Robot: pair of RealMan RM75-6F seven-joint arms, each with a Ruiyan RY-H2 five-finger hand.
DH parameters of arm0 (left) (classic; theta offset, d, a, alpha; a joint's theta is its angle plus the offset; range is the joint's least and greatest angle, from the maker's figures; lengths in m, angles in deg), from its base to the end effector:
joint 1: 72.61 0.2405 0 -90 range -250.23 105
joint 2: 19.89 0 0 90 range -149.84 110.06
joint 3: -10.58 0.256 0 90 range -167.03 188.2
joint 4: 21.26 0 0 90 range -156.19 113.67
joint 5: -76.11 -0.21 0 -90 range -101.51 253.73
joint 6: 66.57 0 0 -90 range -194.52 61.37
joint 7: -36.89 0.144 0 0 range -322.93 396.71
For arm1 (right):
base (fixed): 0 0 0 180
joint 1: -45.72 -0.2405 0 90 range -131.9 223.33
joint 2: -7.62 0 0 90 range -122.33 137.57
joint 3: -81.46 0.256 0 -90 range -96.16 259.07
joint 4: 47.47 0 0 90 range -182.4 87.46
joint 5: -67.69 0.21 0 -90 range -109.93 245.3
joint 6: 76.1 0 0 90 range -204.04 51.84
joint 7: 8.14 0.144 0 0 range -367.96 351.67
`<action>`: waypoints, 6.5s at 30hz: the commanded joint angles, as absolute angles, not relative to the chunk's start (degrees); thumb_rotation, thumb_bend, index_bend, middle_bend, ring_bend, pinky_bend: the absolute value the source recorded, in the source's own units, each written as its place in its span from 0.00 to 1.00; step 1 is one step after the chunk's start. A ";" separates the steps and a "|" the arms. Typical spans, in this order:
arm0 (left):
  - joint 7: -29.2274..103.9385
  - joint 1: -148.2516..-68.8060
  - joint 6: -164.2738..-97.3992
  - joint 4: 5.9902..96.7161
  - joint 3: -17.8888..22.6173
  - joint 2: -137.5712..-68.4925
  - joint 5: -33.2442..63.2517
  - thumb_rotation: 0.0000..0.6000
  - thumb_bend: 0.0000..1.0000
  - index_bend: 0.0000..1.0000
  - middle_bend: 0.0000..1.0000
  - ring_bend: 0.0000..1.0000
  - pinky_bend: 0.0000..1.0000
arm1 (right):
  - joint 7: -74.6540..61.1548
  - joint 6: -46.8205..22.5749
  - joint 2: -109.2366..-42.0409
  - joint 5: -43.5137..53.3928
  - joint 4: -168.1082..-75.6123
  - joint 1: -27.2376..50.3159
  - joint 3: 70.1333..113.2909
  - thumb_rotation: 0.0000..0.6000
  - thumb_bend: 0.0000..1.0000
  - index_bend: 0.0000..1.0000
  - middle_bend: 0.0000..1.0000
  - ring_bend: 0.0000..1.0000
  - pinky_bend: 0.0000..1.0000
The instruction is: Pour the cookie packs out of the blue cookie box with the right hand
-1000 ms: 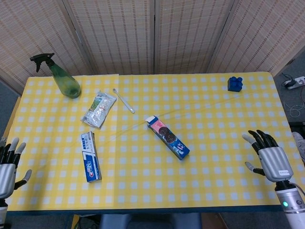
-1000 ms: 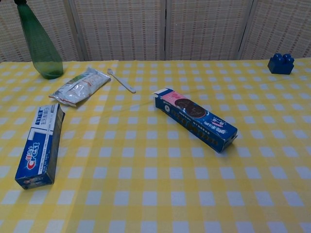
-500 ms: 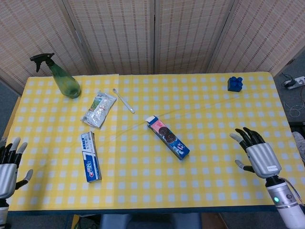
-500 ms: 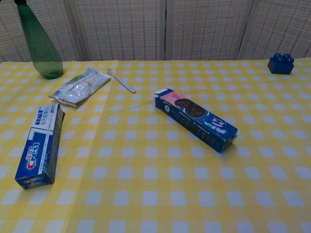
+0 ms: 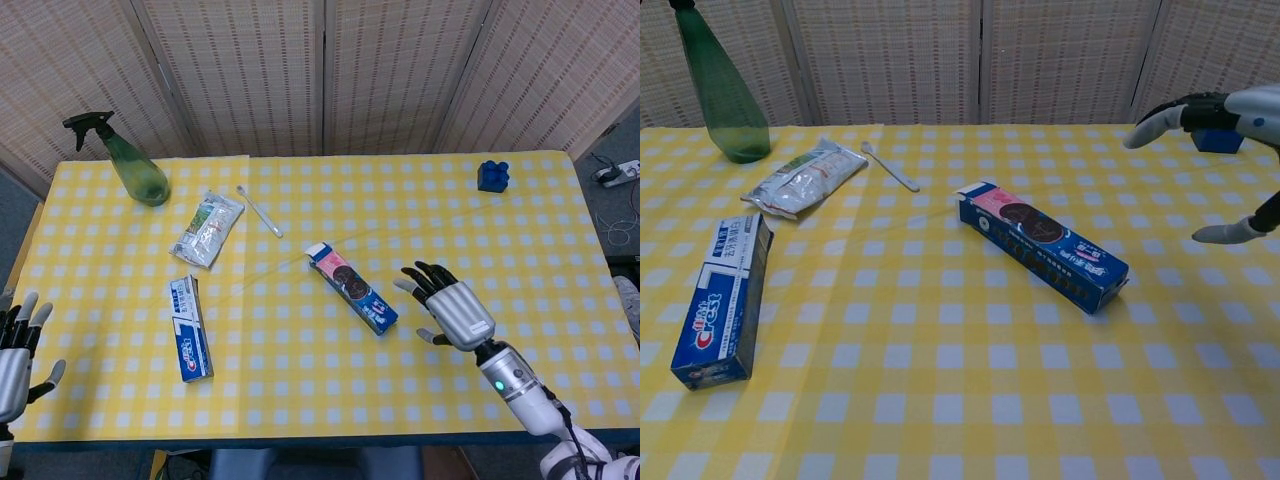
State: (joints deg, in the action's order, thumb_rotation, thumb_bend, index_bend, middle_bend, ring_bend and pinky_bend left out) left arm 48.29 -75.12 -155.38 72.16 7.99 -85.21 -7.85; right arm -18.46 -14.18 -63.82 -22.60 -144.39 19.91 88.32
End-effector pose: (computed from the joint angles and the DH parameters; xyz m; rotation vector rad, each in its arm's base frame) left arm -0.3142 0.1666 0.1605 -1.3506 -0.7824 -0.7677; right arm -0.1942 -0.2706 0.0660 1.9264 -0.7928 1.0072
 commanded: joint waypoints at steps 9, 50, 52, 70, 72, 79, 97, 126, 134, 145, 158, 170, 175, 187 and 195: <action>47.66 -75.17 -154.73 71.74 8.20 -85.34 -7.98 1.00 0.32 0.10 0.00 0.00 0.00 | -23.46 -20.25 -75.15 -16.29 -138.84 14.12 89.14 1.00 0.07 0.10 0.02 0.00 0.02; 49.20 -76.64 -151.86 72.47 8.00 -85.76 -7.22 1.00 0.32 0.14 0.00 0.00 0.00 | -13.55 -20.97 -81.97 -6.56 -115.22 10.97 92.16 1.00 0.11 0.06 0.00 0.00 0.00; 49.20 -76.59 -151.89 72.49 8.04 -85.69 -7.16 1.00 0.32 0.14 0.00 0.00 0.00 | -12.92 -21.50 -80.85 -6.34 -117.32 10.91 92.22 1.00 0.11 0.06 0.00 0.00 0.00; 48.40 -75.76 -152.61 71.46 8.50 -85.76 -7.10 1.00 0.32 0.14 0.00 0.00 0.00 | -16.47 -27.51 -83.13 -0.52 -119.89 7.59 92.00 1.00 0.20 0.25 0.20 0.02 0.00; 48.29 -75.78 -152.48 71.28 8.48 -85.82 -6.98 1.00 0.32 0.14 0.00 0.00 0.00 | -17.04 -27.70 -83.75 0.21 -119.03 7.22 92.19 1.00 0.20 0.27 0.20 0.02 0.00; 48.01 -75.97 -152.05 70.81 8.44 -86.02 -6.86 1.00 0.32 0.14 0.00 0.00 0.00 | -16.50 -28.69 -85.49 2.80 -115.87 6.50 93.15 1.00 0.20 0.27 0.20 0.03 0.00; 47.77 -76.07 -151.42 70.26 8.39 -86.14 -6.19 1.00 0.32 0.15 0.00 0.00 0.00 | -13.59 -28.42 -86.71 1.47 -112.69 5.85 93.03 1.00 0.31 0.49 0.34 0.14 0.05; 48.03 -76.15 -151.64 70.58 8.58 -86.30 -6.98 1.00 0.32 0.15 0.00 0.00 0.00 | -18.60 -28.41 -58.02 -2.74 -141.16 1.85 95.75 1.00 0.32 0.51 0.35 0.15 0.06; 48.50 -75.87 -152.38 71.43 8.48 -85.81 -7.09 1.00 0.32 0.15 0.00 0.00 0.00 | -13.55 -23.75 -54.00 -5.52 -143.64 4.13 96.60 1.00 0.32 0.51 0.35 0.15 0.06; 50.04 -76.40 -151.98 72.85 8.59 -85.53 -7.75 1.00 0.32 0.15 0.00 0.00 0.00 | -6.32 -26.02 -52.22 -9.49 -145.67 5.00 93.61 1.00 0.32 0.51 0.35 0.16 0.06; 50.32 -76.11 -151.86 72.89 8.77 -85.51 -7.13 1.00 0.32 0.15 0.00 0.00 0.00 | -7.86 -29.49 -54.29 -9.52 -142.58 3.51 91.02 1.00 0.31 0.51 0.35 0.16 0.06; 50.77 -76.38 -151.32 72.93 8.85 -85.83 -7.04 1.00 0.32 0.15 0.00 0.00 0.00 | -7.78 -30.33 -53.04 -9.40 -142.62 3.47 90.00 1.00 0.32 0.43 0.34 0.16 0.06; 50.73 -76.33 -151.32 72.88 8.84 -85.81 -6.85 1.00 0.32 0.15 0.00 0.00 0.00 | -8.12 -30.80 -52.86 -8.91 -142.66 3.27 89.80 1.00 0.32 0.32 0.32 0.16 0.06; 50.91 -76.27 -151.49 73.05 8.83 -85.68 -6.85 1.00 0.32 0.15 0.00 0.00 0.00 | -6.27 -28.05 -52.46 -9.50 -142.93 3.99 90.61 1.00 0.32 0.32 0.32 0.16 0.07; 51.18 -76.25 -151.74 73.38 8.77 -85.50 -6.95 1.00 0.32 0.15 0.00 0.00 0.00 | -1.51 -22.98 -49.95 -12.99 -145.57 5.23 92.53 1.00 0.32 0.32 0.32 0.16 0.07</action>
